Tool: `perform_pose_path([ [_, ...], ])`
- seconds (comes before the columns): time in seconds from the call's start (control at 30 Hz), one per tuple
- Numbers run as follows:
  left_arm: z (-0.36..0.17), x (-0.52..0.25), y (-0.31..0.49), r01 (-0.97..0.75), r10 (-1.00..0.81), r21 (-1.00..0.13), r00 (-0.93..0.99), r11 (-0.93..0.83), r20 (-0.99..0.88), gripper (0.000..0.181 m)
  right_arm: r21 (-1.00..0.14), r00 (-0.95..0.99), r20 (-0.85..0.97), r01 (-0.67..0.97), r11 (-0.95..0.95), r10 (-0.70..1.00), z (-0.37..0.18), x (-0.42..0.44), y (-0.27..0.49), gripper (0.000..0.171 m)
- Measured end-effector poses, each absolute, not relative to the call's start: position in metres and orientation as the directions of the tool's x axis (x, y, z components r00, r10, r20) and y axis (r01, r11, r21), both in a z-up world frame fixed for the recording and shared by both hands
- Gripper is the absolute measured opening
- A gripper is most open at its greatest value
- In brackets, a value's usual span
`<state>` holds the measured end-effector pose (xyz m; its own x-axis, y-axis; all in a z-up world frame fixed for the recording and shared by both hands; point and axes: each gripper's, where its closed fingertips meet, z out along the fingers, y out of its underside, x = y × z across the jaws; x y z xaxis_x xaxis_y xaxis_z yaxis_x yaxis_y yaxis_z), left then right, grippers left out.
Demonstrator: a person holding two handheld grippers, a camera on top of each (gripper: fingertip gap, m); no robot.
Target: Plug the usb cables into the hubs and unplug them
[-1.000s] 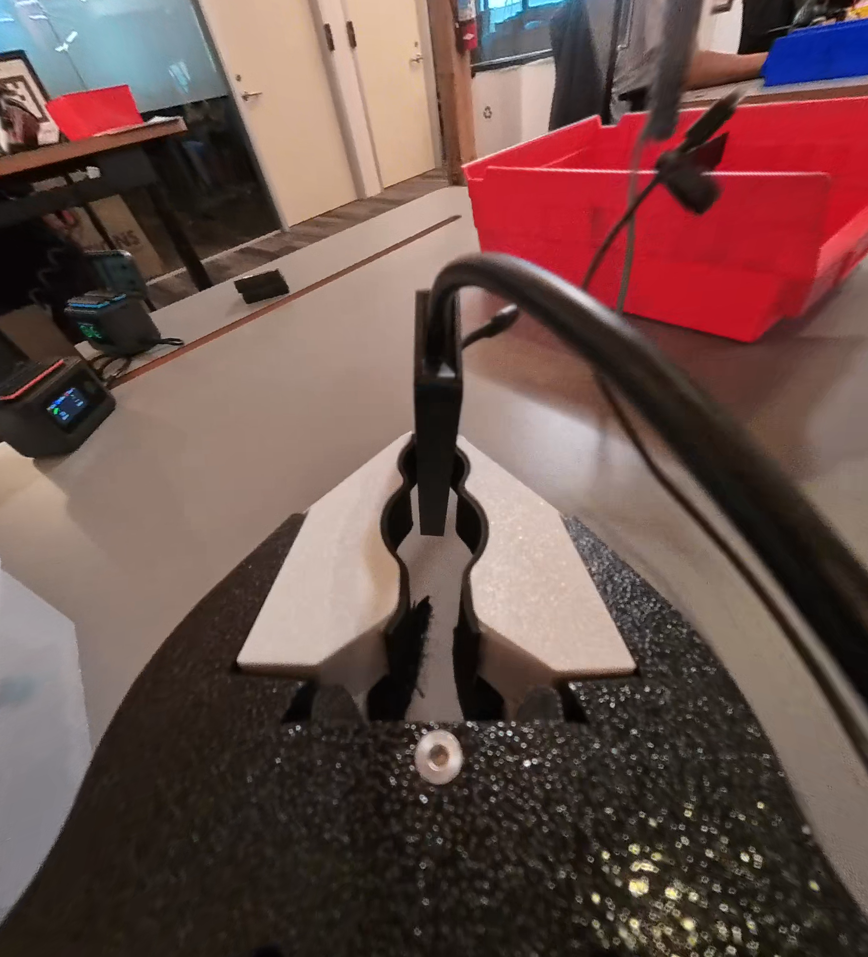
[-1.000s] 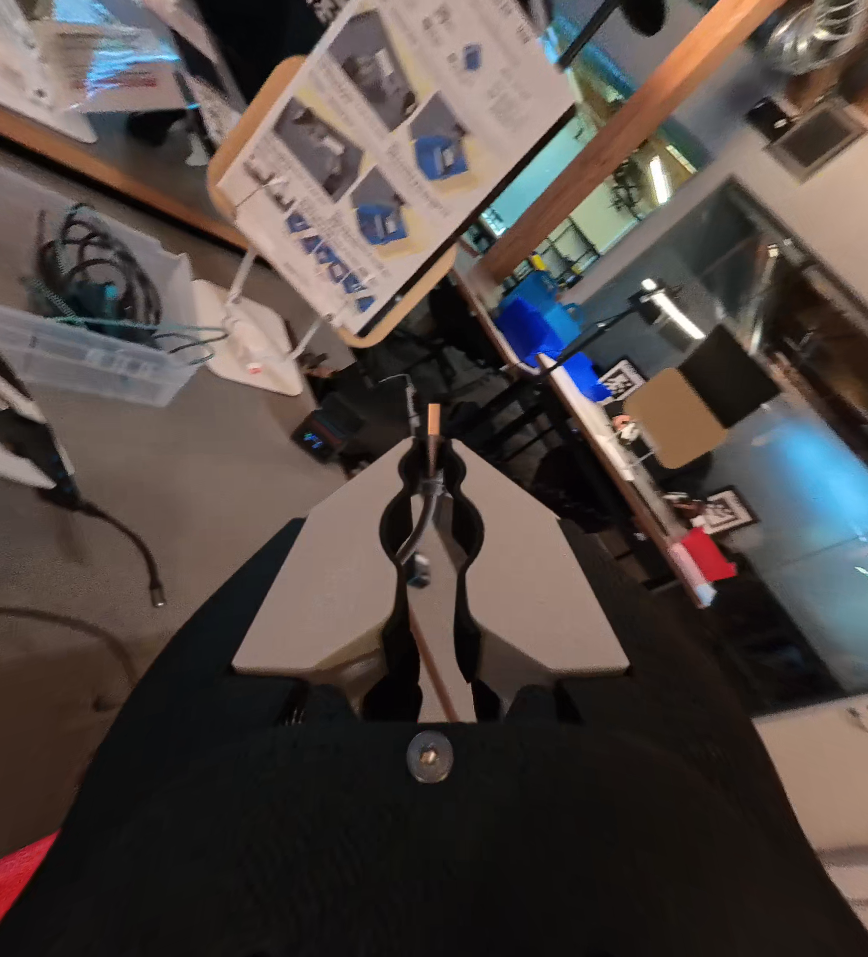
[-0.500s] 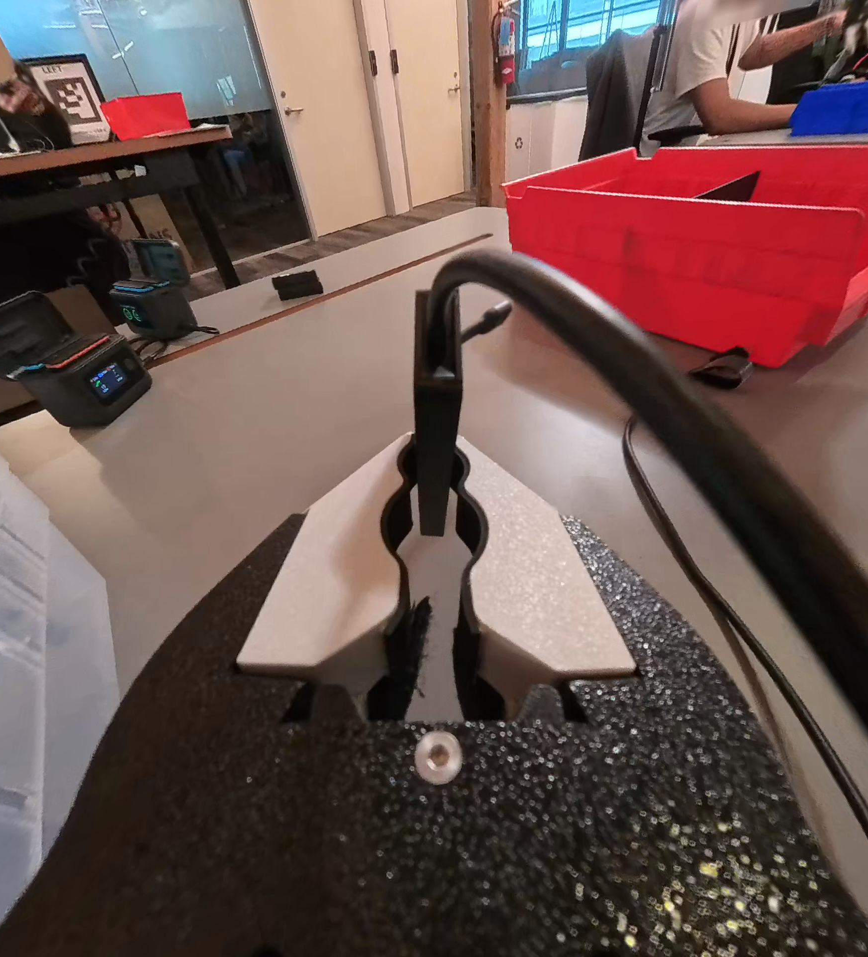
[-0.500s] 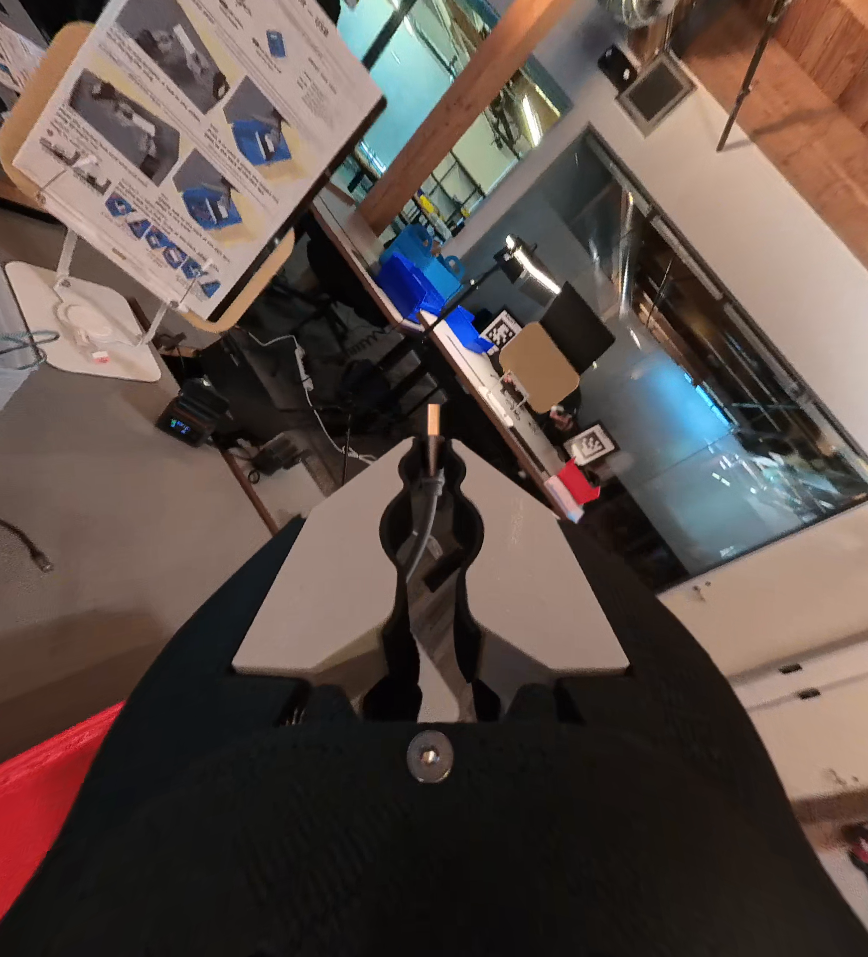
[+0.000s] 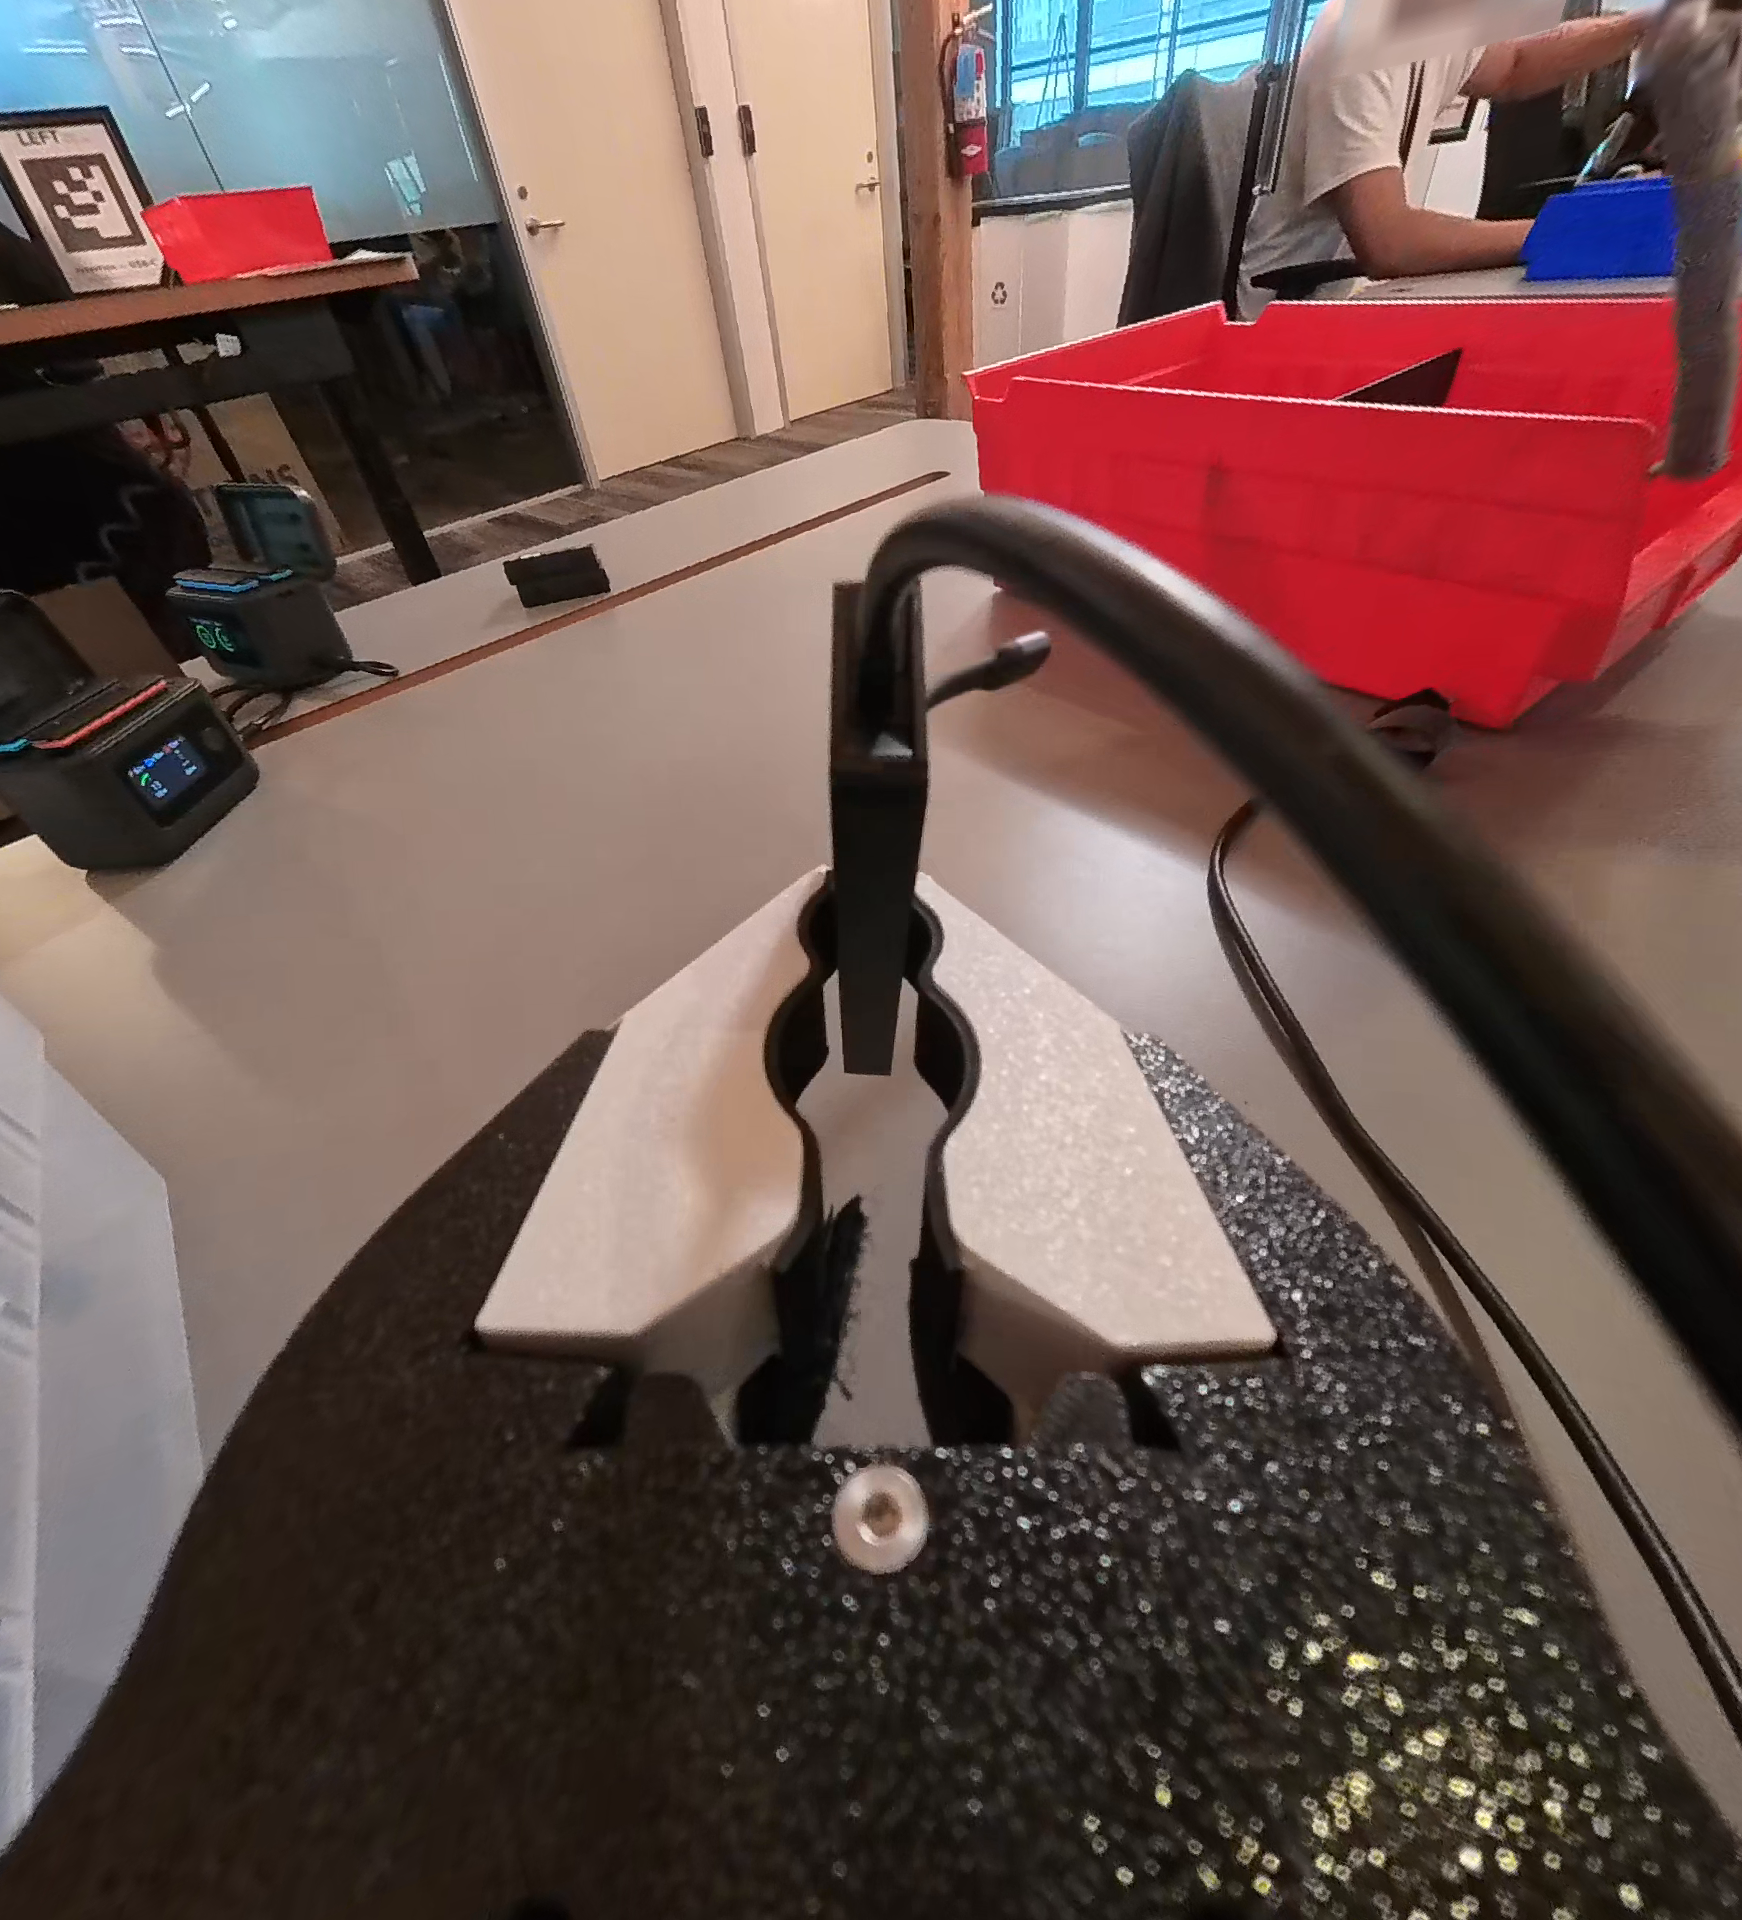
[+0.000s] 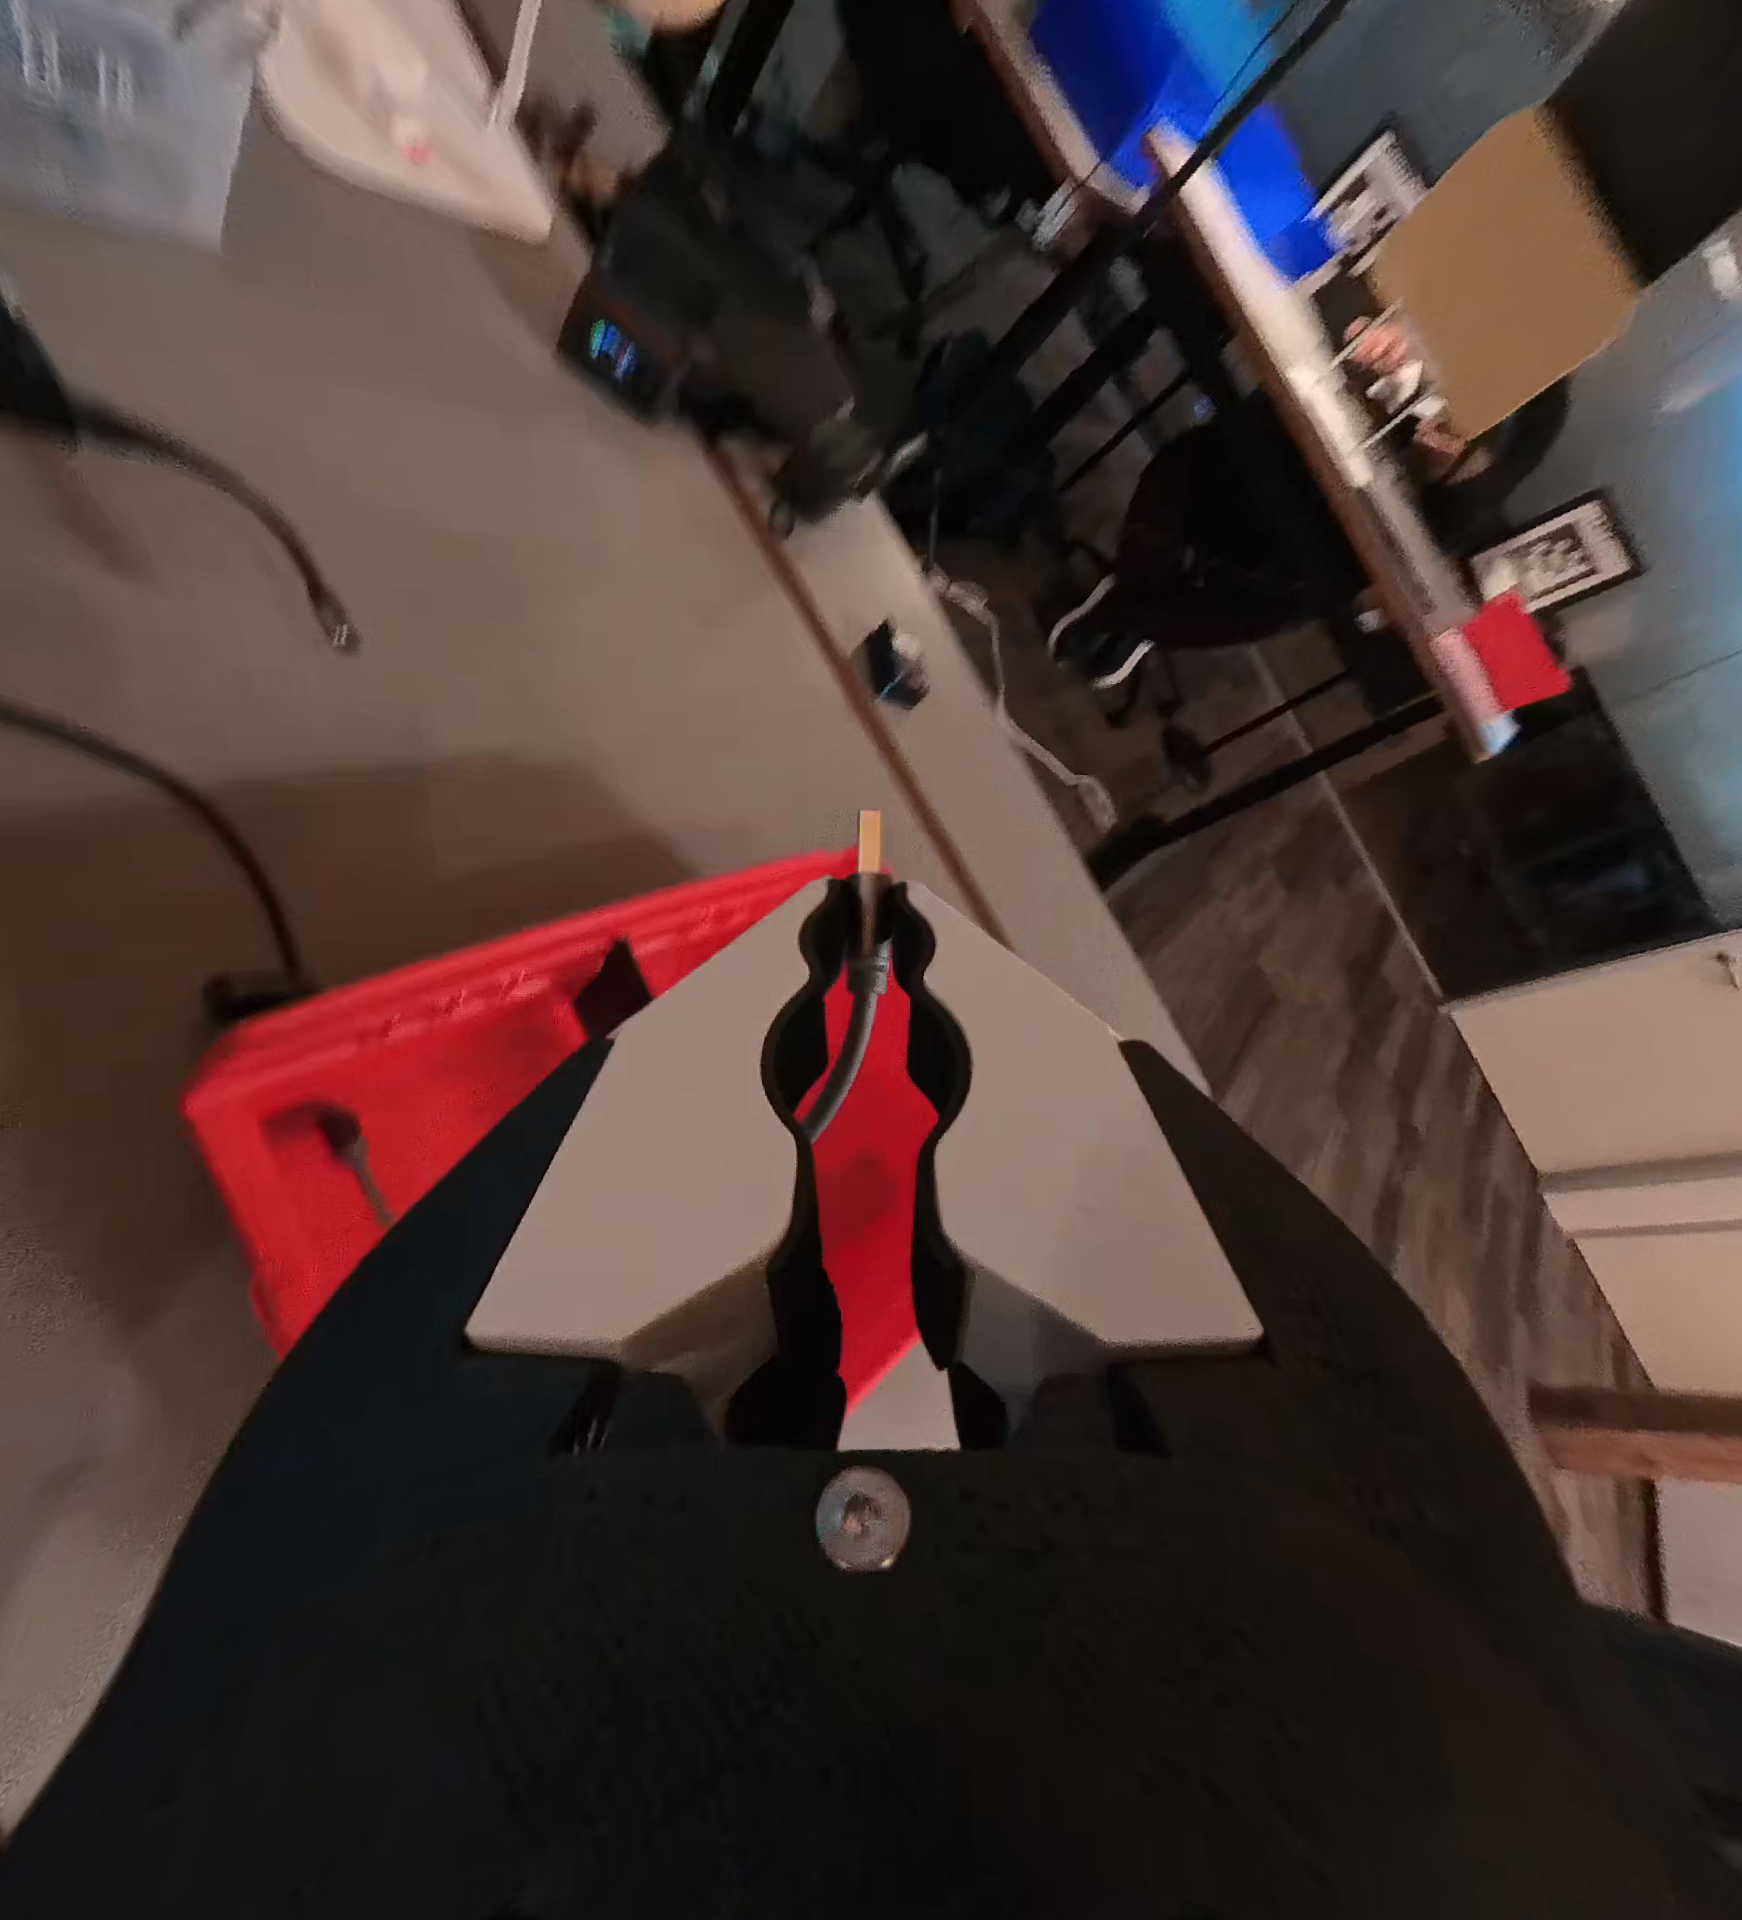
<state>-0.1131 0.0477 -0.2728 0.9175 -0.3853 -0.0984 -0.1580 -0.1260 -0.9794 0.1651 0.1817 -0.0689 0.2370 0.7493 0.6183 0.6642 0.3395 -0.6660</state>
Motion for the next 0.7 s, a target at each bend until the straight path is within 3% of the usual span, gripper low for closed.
perform_pose_path([
  [0.23, -0.272, -0.111, 0.047, -0.143, -0.385, -0.982, 0.919, -0.127, -0.084, 0.008, -0.365, -0.009, 0.571, 0.893, 0.264, 0.821, -0.190, 0.179, 0.186, 0.006],
  [0.37, -0.270, -0.112, 0.045, -0.120, -0.389, -0.986, 0.919, -0.117, -0.065, 0.008, -0.276, -0.035, 0.428, 0.947, 0.167, 0.903, -0.237, 0.190, 0.185, 0.008],
  [0.43, -0.270, -0.111, 0.045, -0.121, -0.395, -0.986, 0.916, -0.115, -0.066, 0.008, -0.266, -0.006, 0.354, 0.958, 0.107, 0.935, -0.253, 0.191, 0.182, 0.037],
  [0.47, -0.270, -0.110, 0.044, -0.124, -0.399, -0.986, 0.915, -0.114, -0.069, 0.008, -0.257, 0.005, 0.336, 0.962, 0.087, 0.942, -0.257, 0.192, 0.181, 0.044],
  [0.57, -0.270, -0.108, 0.044, -0.130, -0.407, -0.985, 0.910, -0.114, -0.073, 0.008, -0.291, 0.044, 0.431, 0.952, 0.093, 0.901, -0.237, 0.183, 0.190, 0.053],
  [0.7, -0.271, -0.106, 0.043, -0.127, -0.426, -0.985, 0.902, -0.120, -0.064, 0.008, -0.522, 0.130, 0.538, 0.827, 0.208, 0.833, -0.178, 0.123, 0.169, 0.059],
])
